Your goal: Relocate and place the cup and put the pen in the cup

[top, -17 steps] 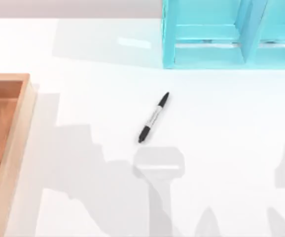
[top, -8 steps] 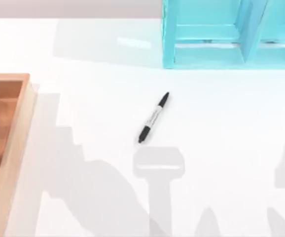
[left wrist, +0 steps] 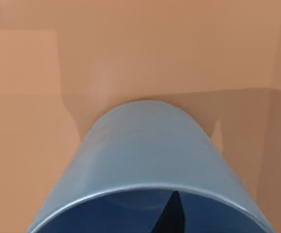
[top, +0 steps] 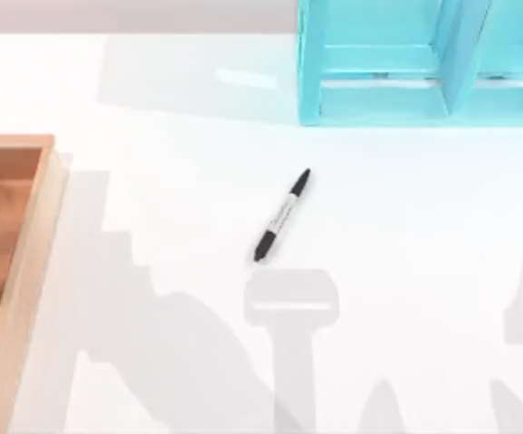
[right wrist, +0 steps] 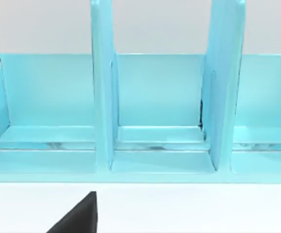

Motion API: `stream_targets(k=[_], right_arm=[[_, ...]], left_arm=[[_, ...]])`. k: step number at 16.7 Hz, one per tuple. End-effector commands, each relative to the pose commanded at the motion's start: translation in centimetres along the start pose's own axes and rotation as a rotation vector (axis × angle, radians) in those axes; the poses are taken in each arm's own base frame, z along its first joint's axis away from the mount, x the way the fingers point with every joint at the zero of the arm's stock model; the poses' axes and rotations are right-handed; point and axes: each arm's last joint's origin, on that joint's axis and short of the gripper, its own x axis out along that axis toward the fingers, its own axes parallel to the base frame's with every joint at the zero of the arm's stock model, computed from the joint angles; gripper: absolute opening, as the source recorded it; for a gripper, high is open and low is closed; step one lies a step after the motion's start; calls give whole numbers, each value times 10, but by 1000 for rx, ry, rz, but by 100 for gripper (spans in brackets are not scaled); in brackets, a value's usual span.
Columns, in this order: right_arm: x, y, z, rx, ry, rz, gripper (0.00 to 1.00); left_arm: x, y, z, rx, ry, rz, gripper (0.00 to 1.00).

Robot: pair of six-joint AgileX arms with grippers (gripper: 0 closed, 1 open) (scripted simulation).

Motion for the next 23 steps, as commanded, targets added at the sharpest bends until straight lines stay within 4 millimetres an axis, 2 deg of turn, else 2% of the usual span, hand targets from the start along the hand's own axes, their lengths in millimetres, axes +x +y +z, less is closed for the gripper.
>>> stream_targets(k=[4, 5, 15, 19, 21, 23], right_arm=[[0, 0, 0, 0, 0, 0, 100], [0, 0, 0, 0, 0, 0, 100], [0, 0, 0, 0, 0, 0, 100], [0, 0, 0, 0, 0, 0, 100], [0, 0, 0, 0, 0, 0, 100], [0, 0, 0, 0, 0, 0, 100]], left_arm=[[0, 0, 0, 0, 0, 0, 2], [0, 0, 0, 0, 0, 0, 0], [-5, 0, 1, -8, -8, 4, 0], [-41, -8, 15, -66, -59, 24, 0], [-63, -27, 23, -82, -70, 22, 0], [-83, -54, 27, -79, -65, 13, 0]])
